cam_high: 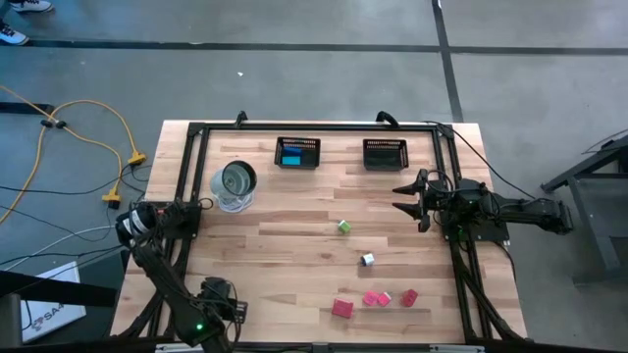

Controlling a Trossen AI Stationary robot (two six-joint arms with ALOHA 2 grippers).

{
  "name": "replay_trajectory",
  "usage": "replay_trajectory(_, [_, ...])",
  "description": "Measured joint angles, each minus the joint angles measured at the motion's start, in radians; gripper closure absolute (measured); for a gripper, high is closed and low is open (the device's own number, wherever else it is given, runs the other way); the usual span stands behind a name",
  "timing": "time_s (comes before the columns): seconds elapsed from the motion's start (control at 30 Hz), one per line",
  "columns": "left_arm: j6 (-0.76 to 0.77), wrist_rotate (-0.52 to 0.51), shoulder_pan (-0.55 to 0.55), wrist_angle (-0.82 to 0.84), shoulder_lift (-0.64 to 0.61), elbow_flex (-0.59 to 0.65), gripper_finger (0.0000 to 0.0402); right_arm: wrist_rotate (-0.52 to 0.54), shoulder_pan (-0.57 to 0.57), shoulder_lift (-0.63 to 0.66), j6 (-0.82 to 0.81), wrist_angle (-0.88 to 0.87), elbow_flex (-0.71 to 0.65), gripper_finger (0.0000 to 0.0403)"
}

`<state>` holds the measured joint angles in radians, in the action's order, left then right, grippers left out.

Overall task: Pick & Place Office items
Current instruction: Put the black digital clock into the left black bin

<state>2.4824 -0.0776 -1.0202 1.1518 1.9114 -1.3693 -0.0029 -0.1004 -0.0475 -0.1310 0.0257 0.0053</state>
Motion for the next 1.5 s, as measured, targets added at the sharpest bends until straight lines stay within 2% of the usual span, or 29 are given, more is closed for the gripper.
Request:
replay_trajectory(0.5, [-0.051,-0.006,0.012,0.0,-0.001,0.0,0.0222,0.0,0.0,0.0,0.0,0.0,0.0,0.0208])
replay_trajectory(0.97, [0.009,-0.013,0.012,-0.009,-0.002,0.0,0.0222,0.0,0.0,0.0,0.0,0.0,0.0,0.0208])
replay_trajectory(1.5, [-0.002,-0.029,0.049,-0.009,-0.002,0.0,0.0222,0.0,0.0,0.0,0.0,0.0,0.0,0.0208])
